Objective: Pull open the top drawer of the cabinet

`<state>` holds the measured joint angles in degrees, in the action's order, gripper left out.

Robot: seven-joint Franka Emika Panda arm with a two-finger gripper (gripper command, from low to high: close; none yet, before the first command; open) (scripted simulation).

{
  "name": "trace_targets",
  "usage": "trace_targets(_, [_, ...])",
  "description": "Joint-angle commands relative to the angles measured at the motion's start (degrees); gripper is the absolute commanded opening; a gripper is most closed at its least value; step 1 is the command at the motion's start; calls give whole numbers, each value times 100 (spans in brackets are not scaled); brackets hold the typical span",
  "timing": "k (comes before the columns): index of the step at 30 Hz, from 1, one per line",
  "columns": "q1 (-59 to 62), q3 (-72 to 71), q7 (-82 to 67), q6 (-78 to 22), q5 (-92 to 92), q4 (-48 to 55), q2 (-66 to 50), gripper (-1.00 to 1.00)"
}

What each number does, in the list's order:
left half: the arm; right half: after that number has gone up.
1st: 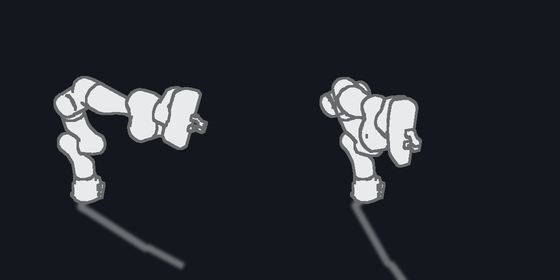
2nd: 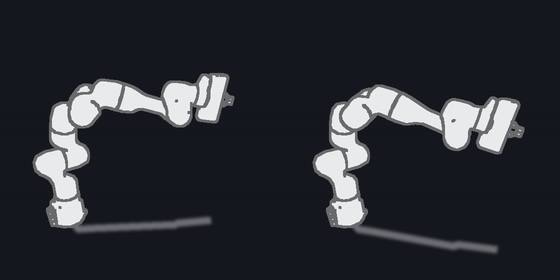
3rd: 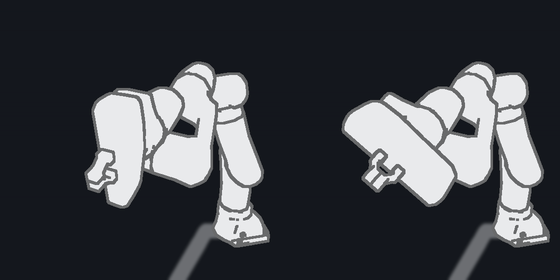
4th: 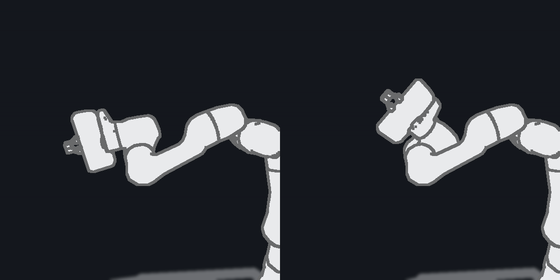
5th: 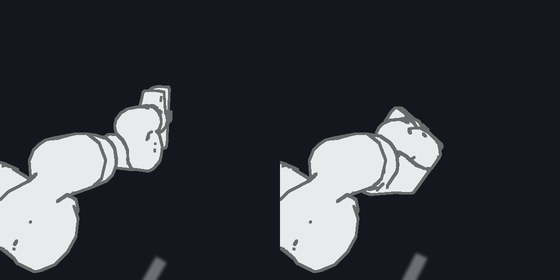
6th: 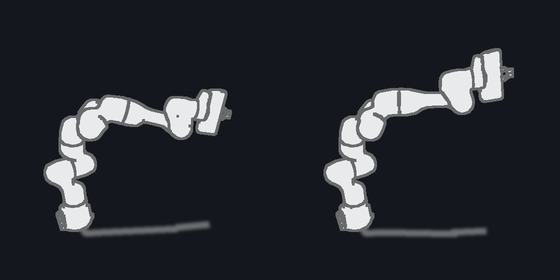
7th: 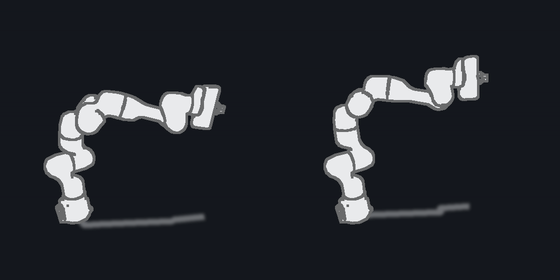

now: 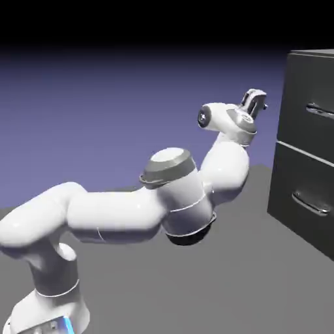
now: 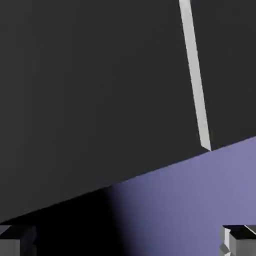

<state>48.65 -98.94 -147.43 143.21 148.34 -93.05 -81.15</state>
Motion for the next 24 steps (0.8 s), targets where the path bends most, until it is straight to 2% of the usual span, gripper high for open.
trace_targets(1, [65,-130,-250,-40,195,89,-150,0])
trace_targets(7, [355,-712,-1366,-222,1067,489,-819,0])
trace_targets(16, [-653,-688,-1763,470,937,2208,-735,0])
trace_targets(17, [-653,-688,-1763,470,937,2209,-735,-100])
trace_targets(24, [9,-857,-1663,-87,1104,963,-986,-100])
